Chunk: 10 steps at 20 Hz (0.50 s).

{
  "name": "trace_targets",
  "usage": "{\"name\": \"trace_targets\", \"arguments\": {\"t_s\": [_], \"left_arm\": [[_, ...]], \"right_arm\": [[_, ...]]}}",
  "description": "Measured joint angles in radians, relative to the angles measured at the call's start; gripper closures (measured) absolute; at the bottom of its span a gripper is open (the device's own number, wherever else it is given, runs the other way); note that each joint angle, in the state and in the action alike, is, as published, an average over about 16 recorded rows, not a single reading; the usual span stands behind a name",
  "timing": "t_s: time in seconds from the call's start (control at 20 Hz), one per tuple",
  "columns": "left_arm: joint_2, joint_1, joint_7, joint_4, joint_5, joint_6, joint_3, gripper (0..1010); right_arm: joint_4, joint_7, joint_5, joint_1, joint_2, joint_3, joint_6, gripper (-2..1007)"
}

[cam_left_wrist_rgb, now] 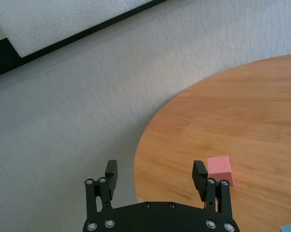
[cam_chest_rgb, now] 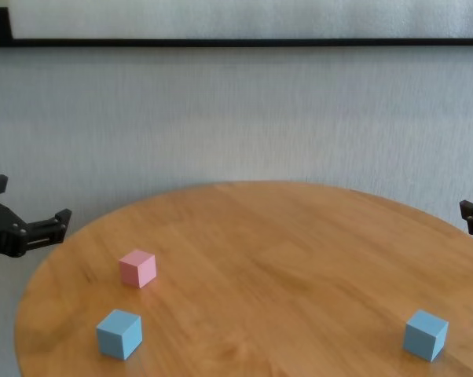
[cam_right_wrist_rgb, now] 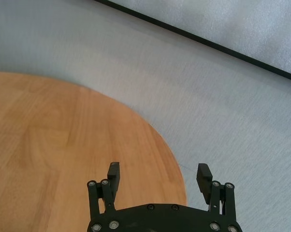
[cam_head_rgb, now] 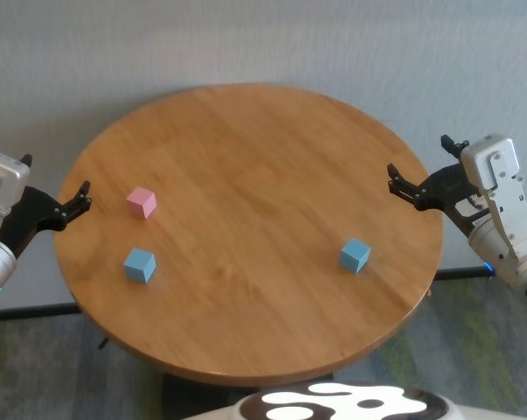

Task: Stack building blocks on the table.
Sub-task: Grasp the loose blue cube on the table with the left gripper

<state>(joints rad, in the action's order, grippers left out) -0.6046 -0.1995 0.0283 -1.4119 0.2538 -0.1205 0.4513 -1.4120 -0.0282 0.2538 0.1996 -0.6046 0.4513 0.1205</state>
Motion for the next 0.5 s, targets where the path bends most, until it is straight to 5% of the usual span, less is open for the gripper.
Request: {"name": "trace_targets", "arguments": {"t_s": [0.5], "left_arm": [[0.000, 0.000, 0.000, 0.000, 0.000, 0.000, 0.000, 7]], "right_arm": [[0.000, 0.000, 0.000, 0.000, 0.000, 0.000, 0.000, 0]]}}
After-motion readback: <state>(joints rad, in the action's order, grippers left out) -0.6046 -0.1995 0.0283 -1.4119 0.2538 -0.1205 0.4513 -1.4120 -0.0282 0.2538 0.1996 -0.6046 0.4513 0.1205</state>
